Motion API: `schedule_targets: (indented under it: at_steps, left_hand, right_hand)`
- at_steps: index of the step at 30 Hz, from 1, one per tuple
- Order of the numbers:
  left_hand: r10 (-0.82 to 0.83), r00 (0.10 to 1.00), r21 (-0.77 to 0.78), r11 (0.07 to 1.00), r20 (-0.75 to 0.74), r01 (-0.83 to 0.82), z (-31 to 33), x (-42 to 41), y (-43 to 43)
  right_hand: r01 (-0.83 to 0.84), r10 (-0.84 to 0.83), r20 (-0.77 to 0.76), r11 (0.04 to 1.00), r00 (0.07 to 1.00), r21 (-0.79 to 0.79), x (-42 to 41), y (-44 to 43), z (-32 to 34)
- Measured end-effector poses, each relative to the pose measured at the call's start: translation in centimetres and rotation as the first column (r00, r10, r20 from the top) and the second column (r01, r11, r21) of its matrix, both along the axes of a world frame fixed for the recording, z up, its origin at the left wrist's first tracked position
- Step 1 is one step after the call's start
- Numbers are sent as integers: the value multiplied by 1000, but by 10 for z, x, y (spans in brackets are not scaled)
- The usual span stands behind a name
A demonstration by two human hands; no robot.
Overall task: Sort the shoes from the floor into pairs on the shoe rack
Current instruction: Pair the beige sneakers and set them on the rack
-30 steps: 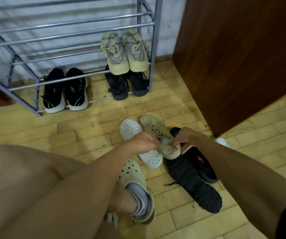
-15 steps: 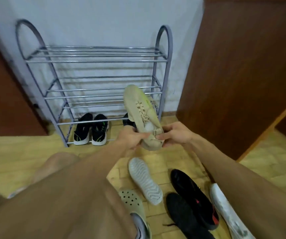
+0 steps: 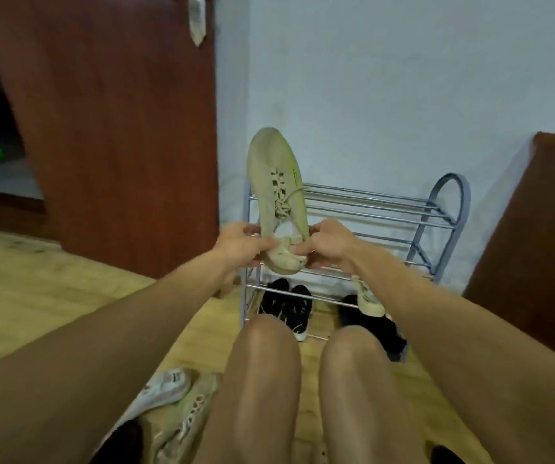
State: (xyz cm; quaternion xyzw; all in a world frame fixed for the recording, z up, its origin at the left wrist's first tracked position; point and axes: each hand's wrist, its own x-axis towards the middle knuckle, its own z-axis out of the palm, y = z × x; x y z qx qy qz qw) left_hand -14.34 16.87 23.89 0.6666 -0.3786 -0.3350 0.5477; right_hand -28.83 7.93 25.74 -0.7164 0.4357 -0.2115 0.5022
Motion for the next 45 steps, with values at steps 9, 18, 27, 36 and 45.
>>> schedule_targets:
  at_steps: [9, 18, 27, 36, 45]
  left_hand:
    - [135, 972, 161, 981, -190, -105, -88, 109, 93]
    - [306, 930, 576, 805, -204, -139, -243, 156, 160]
    - [224, 966, 741, 668, -126, -59, -362, 138, 127]
    - [51, 987, 889, 428, 155, -162, -437, 118, 105]
    - [162, 987, 906, 417, -1, -68, -438, 124, 98]
  right_hand:
    - [-93, 90, -213, 996, 973, -3, 138, 54, -66]
    - [-38, 127, -376, 971, 918, 234, 194, 75, -210]
    - [104, 97, -384, 877, 918, 470, 157, 48, -318]
    - [233, 6, -414, 820, 910, 524, 125, 35, -352]
    - [252, -12, -403, 796, 915, 550, 113, 39, -349]
